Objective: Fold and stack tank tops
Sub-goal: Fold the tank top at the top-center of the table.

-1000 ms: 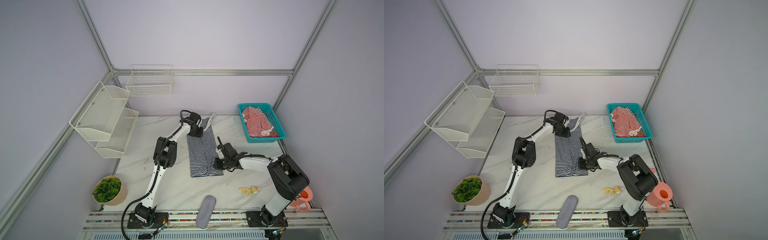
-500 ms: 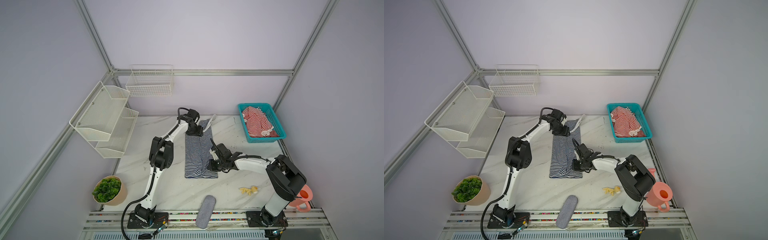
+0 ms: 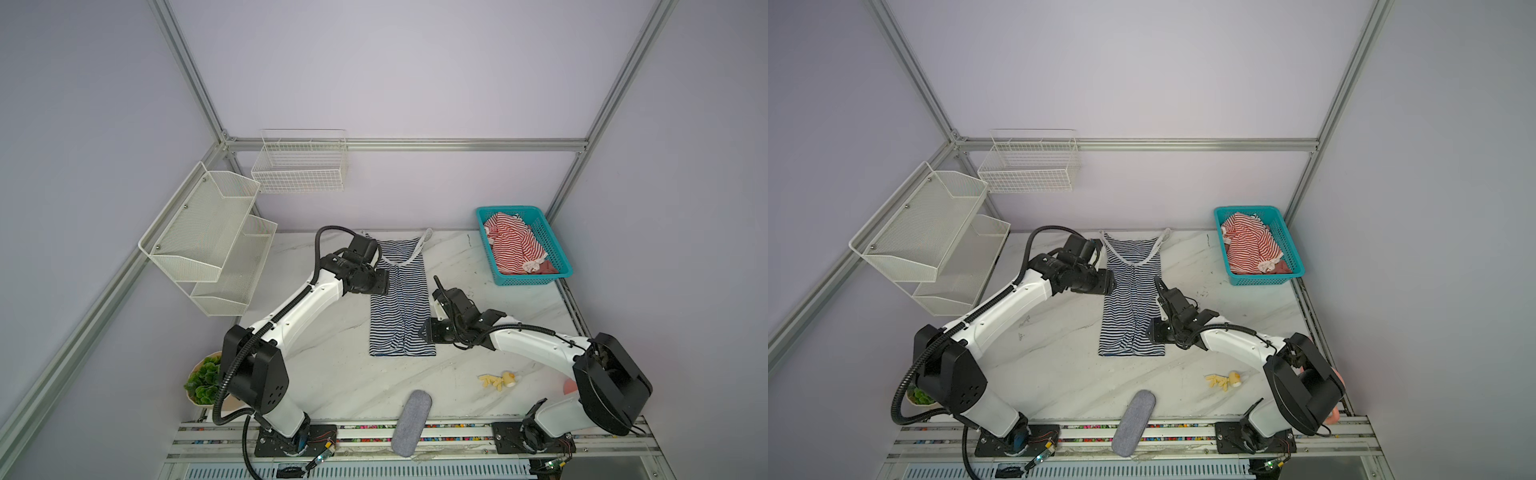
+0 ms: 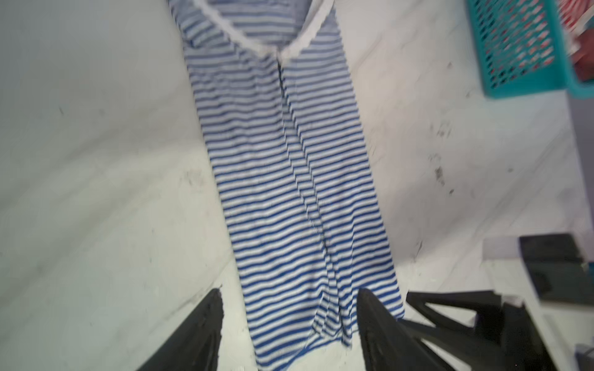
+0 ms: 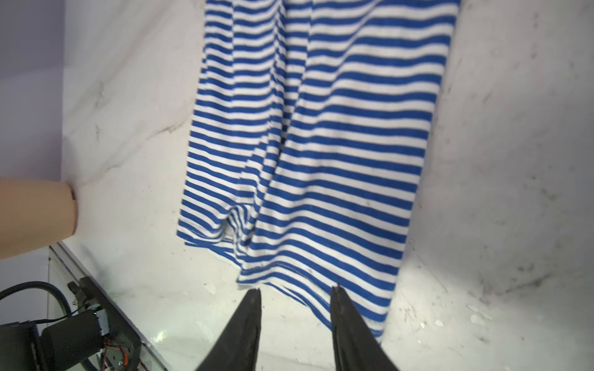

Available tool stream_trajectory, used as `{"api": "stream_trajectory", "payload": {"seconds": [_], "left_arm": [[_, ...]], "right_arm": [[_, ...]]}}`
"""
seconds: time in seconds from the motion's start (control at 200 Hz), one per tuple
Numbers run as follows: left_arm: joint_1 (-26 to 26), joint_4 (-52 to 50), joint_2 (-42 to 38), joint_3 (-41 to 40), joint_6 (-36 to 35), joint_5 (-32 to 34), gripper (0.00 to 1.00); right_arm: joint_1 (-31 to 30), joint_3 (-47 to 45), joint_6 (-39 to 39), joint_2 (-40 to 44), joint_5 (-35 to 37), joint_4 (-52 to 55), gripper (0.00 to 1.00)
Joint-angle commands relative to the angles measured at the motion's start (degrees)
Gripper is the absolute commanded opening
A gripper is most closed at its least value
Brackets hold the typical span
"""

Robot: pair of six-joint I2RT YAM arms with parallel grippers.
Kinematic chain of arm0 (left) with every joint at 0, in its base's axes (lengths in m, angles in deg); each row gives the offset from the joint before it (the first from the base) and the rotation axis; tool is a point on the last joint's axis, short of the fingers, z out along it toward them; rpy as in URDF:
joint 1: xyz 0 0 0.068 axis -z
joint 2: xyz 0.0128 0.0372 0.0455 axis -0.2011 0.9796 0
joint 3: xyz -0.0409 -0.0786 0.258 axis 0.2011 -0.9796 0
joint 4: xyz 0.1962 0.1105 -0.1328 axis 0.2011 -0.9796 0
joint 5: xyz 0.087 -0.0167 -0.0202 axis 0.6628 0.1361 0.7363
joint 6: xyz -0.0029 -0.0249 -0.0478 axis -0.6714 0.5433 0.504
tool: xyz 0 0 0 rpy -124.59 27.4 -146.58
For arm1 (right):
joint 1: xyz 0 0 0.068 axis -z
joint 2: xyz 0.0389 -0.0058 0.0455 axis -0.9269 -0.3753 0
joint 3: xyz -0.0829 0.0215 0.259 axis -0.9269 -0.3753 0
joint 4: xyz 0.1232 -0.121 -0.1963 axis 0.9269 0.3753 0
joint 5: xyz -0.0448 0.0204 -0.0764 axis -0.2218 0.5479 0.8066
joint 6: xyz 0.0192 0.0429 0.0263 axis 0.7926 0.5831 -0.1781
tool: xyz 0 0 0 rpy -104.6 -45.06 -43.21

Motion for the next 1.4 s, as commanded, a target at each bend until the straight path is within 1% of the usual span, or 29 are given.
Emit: {"api": "stream_trajectory", "payload": {"seconds": [0.0,0.13,0.32,0.48,0.695,0.805,0.925,1.03,1.15,1.395], "left_arm": [[3.3,3.4,-2.6,-11.2,7.7,1.3,0.65],[6.3,7.3,-4.3,-18.0,12.5,0.3,0.65],[8.4,8.9,-4.6,-22.3,16.8,1.5,0.65],[8.9,9.8,-4.9,-24.9,18.9,2.0,0.65],[9.0,10.9,-4.5,-28.1,21.4,2.5,0.65],[9.0,11.4,-4.5,-29.3,22.5,2.9,0.65],[9.0,14.2,-4.2,-30.9,23.3,1.2,0.64],[9.0,15.1,-3.4,-31.3,23.6,0.4,0.63],[9.0,15.5,-3.1,-31.9,23.9,0.2,0.58],[9.1,16.5,-4.5,-34.2,24.7,-1.0,0.36]], "right_arm": [[-0.4,-1.0,1.1,-0.1,1.3,1.0,0.40],[-0.4,-1.2,1.4,-0.6,3.0,1.1,0.43],[-0.4,-3.0,2.8,-2.1,2.4,-1.0,0.45],[-0.4,-4.1,3.1,-2.7,4.1,-0.5,0.47],[-0.4,-5.0,4.1,-3.2,4.1,-1.9,0.48],[-0.4,-4.8,4.0,-3.3,5.0,-0.2,0.48],[-0.3,-4.9,3.7,-2.4,6.1,1.0,0.48],[-0.4,-5.1,4.1,-2.3,4.8,-0.1,0.47],[-0.4,-5.8,4.3,-3.2,4.1,-1.0,0.42],[-0.4,-7.1,5.2,-3.5,1.3,-4.2,0.25]]}}
